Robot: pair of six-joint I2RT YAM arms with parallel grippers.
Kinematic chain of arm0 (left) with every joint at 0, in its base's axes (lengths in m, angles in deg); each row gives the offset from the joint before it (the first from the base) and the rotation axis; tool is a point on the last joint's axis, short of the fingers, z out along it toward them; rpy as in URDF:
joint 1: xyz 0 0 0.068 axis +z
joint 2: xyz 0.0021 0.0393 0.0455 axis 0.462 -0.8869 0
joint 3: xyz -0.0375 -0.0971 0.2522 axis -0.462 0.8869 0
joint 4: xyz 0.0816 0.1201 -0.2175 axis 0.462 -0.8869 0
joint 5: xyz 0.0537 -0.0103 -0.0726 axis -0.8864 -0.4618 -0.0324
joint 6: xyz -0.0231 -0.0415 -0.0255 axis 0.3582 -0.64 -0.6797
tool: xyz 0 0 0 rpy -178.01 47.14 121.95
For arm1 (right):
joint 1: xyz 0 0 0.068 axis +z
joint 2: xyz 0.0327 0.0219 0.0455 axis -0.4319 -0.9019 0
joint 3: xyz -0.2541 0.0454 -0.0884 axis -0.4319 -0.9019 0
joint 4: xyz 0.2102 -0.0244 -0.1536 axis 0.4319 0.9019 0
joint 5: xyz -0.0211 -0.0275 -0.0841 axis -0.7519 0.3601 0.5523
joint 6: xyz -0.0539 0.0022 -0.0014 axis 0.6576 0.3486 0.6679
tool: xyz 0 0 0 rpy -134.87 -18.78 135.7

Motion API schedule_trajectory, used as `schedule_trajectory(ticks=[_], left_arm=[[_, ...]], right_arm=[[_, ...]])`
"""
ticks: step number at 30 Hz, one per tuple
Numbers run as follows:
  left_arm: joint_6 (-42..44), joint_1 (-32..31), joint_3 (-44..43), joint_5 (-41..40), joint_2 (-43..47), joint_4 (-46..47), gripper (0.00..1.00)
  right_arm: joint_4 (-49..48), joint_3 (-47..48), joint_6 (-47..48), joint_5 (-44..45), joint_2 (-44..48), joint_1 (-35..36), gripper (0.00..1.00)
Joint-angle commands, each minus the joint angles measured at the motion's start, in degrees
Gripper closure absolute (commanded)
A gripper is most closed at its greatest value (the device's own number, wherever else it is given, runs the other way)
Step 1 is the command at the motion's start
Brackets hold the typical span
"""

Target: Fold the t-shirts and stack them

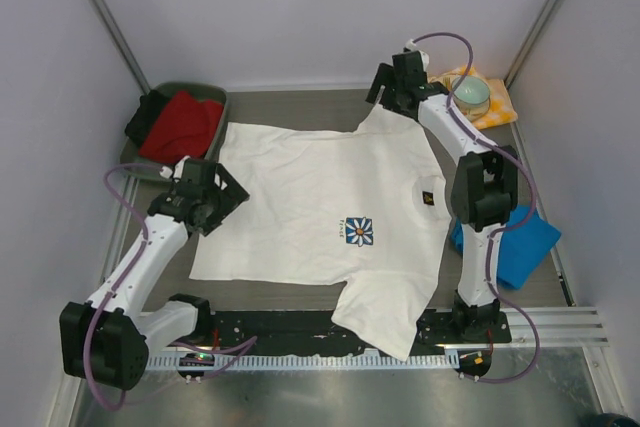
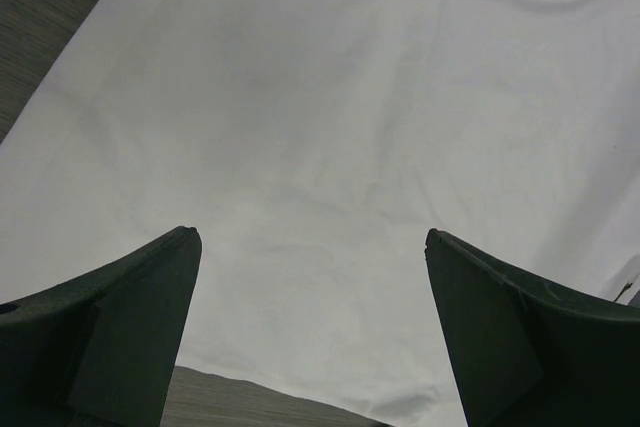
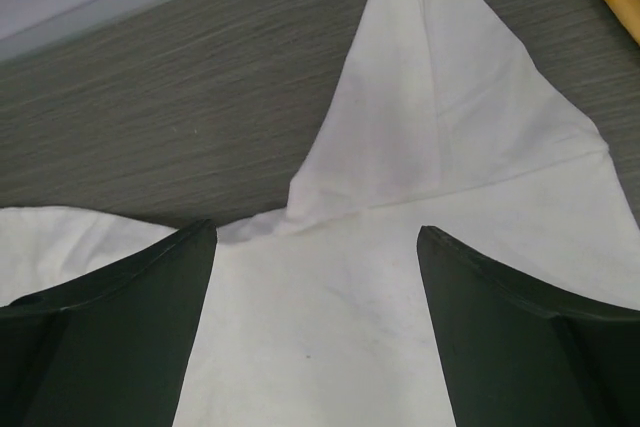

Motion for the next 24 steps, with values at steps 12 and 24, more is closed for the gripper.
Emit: schedule_trajectory(ticks=[12,24], left_arm=[[0.93,-0.1,-3.1,-0.44,-5.6,2.93,0.0],[1.1,-0.1,-3.37,-0.35,-7.45,3.81,0.0]], right_arm=[[4.37,8.34,-6.36,1.23,-12.37,-3.03,0.37],[3.84,8.16,-6.97,1.06,-14.56,-3.73,0.42]])
